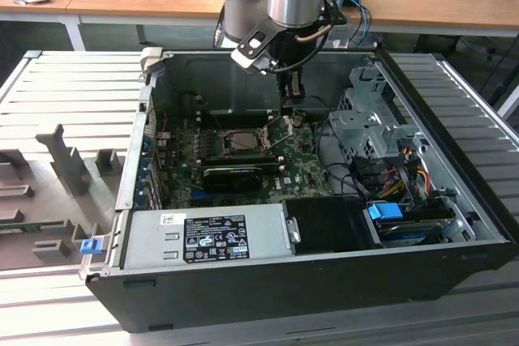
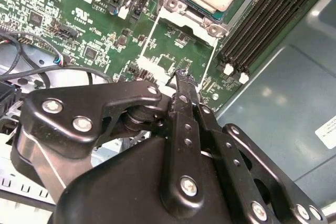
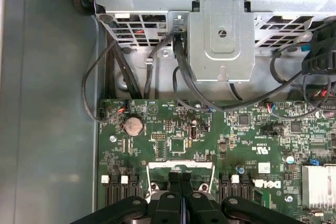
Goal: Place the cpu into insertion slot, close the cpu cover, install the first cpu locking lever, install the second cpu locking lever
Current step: 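Close the cpu cover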
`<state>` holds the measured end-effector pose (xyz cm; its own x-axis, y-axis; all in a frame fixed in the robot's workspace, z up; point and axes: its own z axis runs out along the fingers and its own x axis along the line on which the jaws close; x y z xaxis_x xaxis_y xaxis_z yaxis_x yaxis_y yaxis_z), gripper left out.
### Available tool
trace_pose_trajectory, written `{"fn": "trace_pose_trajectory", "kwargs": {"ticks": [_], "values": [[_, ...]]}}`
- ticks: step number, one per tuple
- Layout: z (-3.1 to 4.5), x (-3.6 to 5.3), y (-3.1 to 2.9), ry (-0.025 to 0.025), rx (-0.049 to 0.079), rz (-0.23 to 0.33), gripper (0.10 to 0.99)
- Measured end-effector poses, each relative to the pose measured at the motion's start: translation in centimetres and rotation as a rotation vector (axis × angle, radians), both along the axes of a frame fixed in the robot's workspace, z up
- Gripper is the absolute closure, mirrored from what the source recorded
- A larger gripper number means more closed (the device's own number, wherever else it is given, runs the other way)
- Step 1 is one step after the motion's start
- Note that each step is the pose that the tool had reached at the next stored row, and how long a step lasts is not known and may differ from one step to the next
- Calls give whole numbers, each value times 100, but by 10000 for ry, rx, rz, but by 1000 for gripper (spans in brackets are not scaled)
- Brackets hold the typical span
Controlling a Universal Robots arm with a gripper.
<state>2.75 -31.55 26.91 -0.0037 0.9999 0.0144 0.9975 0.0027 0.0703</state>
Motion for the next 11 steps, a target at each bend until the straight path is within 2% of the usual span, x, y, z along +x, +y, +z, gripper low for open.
{"fn": "trace_pose_trajectory", "kwargs": {"ticks": [9,11], "values": [[-43,44,0,2,0,0,980],[-65,116,0,25,1,1,980]]}}
